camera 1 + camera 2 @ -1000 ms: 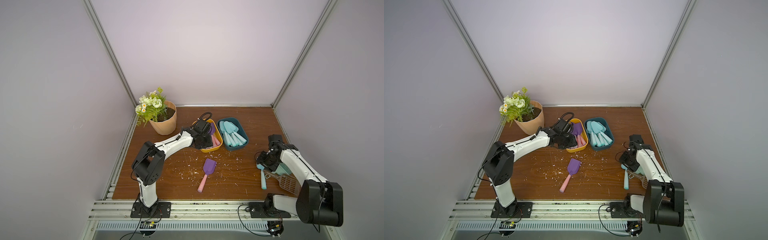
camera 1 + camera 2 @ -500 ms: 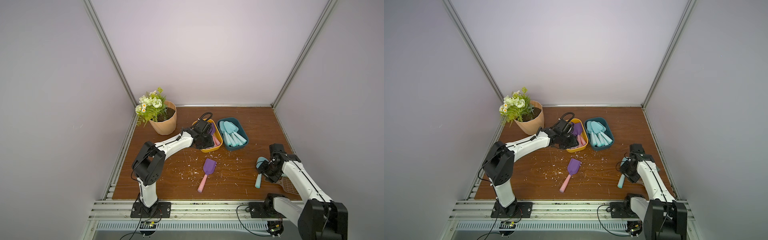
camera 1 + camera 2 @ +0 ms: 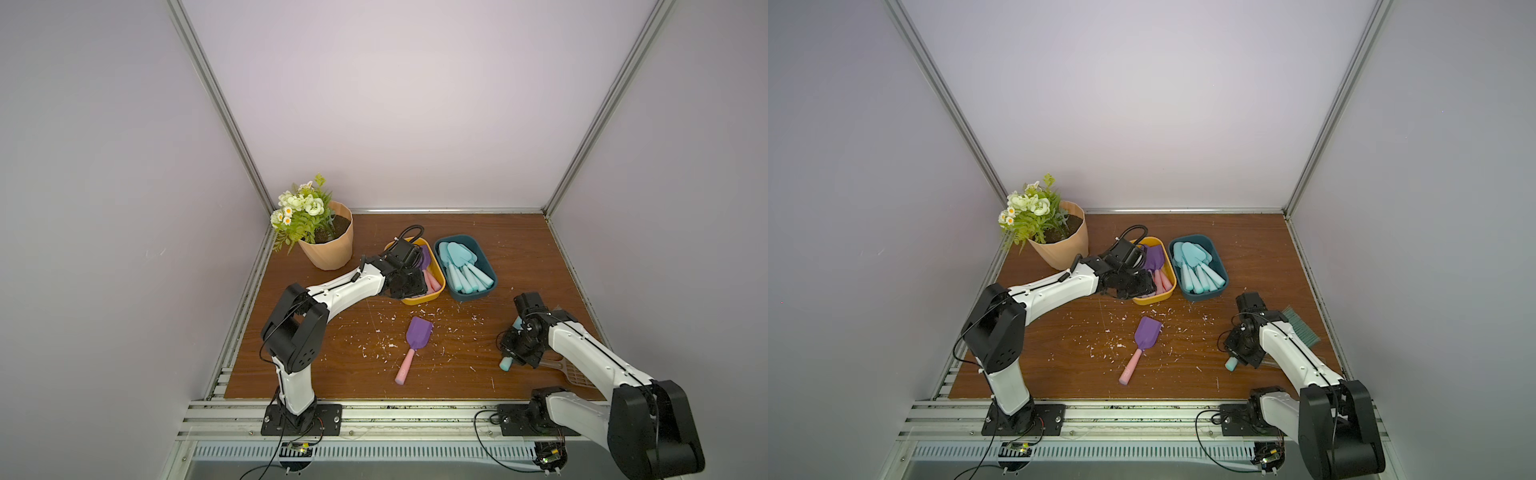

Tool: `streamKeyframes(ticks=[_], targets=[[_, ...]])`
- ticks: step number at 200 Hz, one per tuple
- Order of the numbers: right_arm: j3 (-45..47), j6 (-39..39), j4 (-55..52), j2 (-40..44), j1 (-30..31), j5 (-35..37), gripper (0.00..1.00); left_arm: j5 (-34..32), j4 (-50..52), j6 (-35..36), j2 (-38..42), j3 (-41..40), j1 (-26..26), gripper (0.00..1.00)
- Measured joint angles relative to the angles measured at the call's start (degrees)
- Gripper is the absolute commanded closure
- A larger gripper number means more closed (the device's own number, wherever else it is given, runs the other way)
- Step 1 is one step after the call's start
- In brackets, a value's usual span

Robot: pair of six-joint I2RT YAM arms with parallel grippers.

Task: Sort the small shovels by color and place them into the storage box
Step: Pick up the shovel from the center of the board, then place the shovel in the storage box.

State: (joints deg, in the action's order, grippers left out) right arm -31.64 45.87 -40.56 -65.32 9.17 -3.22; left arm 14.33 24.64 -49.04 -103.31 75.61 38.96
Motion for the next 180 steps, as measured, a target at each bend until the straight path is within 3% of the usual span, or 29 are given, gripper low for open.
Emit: streamKeyframes(ticks=[27,77,98,134,180], targets=[[-4.4,0.2,-1.8,0.0,1.2,3.2,0.99,-0.7,0.2,0.0,4.0,-4.7,0.0,0.45],[-23.9,-2.6,-2.3,-2.3,3.5,12.5,0.98,-2.5,4.5,0.9,9.9,-12.5,0.0,0.45],[-32.5,-7.6,-1.5,-8.3,4.5,13.4,0.97,-2.6,6.5,1.3,12.3,-15.1,0.8,0.45],[-48.7,-19.7,-1.8,-26.1,7.0,11.7,0.99,-1.7,7.9,0.2,15.8,-19.9,5.2,0.44],[-55.0,-28.6,-4.8,-38.6,10.3,11.3,0.97,-1.6,9.0,-4.6,21.4,-25.9,8.7,0.44]])
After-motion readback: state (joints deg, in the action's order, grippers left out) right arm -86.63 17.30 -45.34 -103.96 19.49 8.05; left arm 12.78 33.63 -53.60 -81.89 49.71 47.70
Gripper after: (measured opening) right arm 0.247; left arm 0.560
